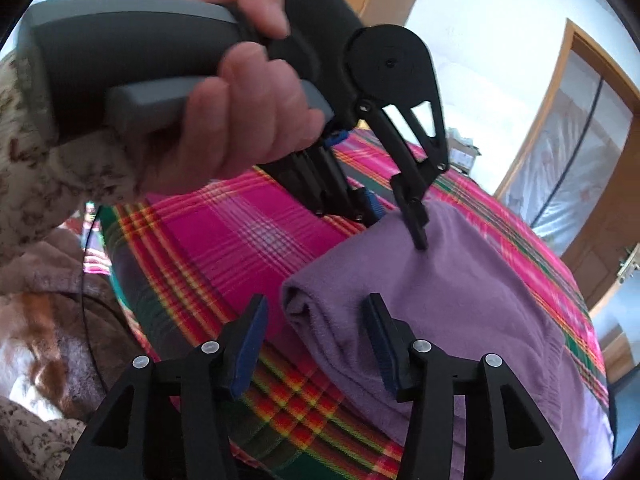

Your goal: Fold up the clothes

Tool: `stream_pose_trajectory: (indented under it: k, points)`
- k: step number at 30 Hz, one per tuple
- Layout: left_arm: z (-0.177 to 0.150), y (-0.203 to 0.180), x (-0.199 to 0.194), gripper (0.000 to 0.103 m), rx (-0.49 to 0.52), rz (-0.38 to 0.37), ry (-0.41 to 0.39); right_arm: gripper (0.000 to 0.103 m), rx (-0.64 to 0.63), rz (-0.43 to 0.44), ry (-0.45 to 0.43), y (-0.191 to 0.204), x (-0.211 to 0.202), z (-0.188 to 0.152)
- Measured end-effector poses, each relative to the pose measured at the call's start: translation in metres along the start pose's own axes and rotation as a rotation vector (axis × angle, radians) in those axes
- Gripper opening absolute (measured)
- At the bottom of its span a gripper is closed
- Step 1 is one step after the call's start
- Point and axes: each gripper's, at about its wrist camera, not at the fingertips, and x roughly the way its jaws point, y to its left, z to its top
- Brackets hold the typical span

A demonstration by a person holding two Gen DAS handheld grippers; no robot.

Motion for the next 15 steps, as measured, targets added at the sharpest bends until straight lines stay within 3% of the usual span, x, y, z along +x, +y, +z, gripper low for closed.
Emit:
stream_pose_trajectory:
  k: [6, 11, 15]
  points:
    - [-0.002, -0.002, -0.001, 0.013, 0.006, -0.002, -0.004, 0.052, 0.022, -0.039, 0.003, -0.003, 0.003, -0.001]
    - [-0.004, -0.003, -0.002, 0.013, 0.036, 0.04, -0.02, 0.051, 0.046, -0.013, 0.002, -0.008, 0.002, -0.003]
    - [-0.005, -0.008, 0.001, 0.014, 0.074, 0.114, -0.034, 0.04, 0.06, 0.011, 0.005, -0.012, 0.001, -0.005]
